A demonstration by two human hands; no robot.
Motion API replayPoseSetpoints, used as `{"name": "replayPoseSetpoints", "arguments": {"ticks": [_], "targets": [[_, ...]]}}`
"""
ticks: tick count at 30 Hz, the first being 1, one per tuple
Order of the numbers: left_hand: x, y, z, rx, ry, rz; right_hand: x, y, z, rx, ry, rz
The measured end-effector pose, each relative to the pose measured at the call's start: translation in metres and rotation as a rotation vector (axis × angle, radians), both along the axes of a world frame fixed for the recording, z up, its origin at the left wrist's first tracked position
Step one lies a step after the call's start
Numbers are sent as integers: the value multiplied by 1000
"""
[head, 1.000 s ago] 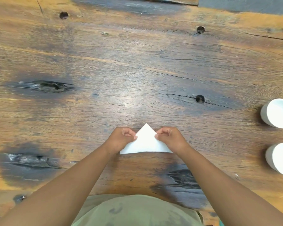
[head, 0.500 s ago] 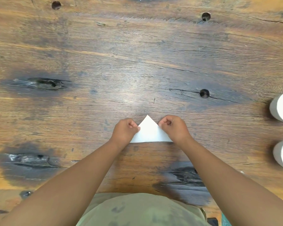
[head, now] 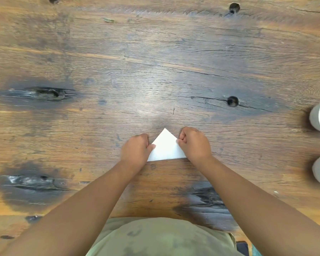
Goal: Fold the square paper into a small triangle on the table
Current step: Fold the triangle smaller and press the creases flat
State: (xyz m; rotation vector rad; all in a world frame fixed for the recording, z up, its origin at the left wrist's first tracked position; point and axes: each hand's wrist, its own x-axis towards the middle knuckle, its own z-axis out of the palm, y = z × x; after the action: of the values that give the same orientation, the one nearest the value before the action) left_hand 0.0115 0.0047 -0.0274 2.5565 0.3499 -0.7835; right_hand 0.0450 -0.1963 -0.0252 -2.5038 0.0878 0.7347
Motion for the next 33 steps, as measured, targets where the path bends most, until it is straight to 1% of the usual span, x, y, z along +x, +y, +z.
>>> {"name": "replayPoseSetpoints", "arguments": {"ticks": [9, 12, 19, 25, 29, 33], "targets": [[5, 1, 2, 28, 10, -1, 3, 0, -4, -88, -63, 4], [7, 0, 2, 32, 20, 11, 5, 0, -4, -67, -59, -31], [7, 3, 1, 38, 18, 21, 6, -2, -2, -50, -53, -12], [11, 5, 2, 68, 21, 41, 5, 0, 0, -80, -37, -23], [16, 4, 4, 67, 43, 78, 3, -1, 0, -78, -29, -72], [15, 6, 4, 65, 49, 55, 5, 0, 2, -77, -22, -111]]}}
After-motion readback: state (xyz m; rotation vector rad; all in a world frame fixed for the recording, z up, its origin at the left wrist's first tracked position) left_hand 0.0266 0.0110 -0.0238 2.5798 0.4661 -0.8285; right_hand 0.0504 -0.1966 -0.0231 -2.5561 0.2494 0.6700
